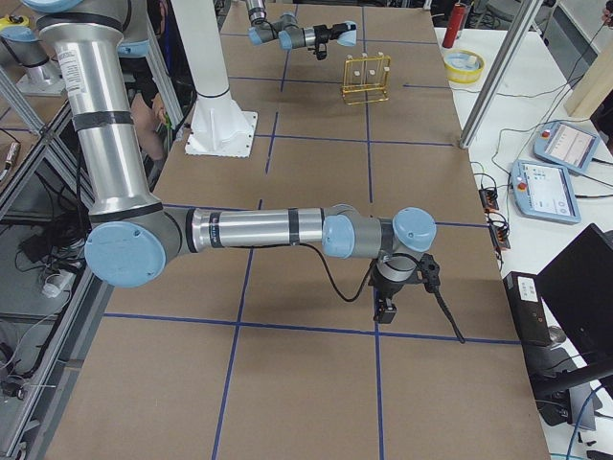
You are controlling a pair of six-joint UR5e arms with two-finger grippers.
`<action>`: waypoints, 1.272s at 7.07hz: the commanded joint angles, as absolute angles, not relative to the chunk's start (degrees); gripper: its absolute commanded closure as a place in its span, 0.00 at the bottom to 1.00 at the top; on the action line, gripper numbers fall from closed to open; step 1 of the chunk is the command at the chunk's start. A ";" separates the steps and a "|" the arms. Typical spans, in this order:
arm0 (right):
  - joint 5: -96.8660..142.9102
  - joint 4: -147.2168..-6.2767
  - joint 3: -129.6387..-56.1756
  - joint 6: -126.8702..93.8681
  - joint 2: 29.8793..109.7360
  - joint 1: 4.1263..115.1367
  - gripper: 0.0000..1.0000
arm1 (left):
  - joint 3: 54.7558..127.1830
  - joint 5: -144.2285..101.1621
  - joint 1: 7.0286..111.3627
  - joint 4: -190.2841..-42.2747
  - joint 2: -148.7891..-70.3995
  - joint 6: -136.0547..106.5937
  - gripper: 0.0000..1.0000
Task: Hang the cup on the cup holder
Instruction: 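Carry the cup with the left gripper toward the gold wire holder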
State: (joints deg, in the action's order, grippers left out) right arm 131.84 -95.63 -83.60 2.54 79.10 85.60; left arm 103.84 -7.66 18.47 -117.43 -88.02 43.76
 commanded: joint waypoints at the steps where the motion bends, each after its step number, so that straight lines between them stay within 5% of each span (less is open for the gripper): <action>1: 131.84 -95.62 -83.58 2.55 79.10 85.61 0.00 | 102.40 -7.39 18.46 -117.42 -89.64 43.77 0.78; 9: 131.84 -95.62 -83.58 2.55 79.10 85.61 0.00 | 94.14 -4.75 17.85 -117.42 -96.59 44.03 0.76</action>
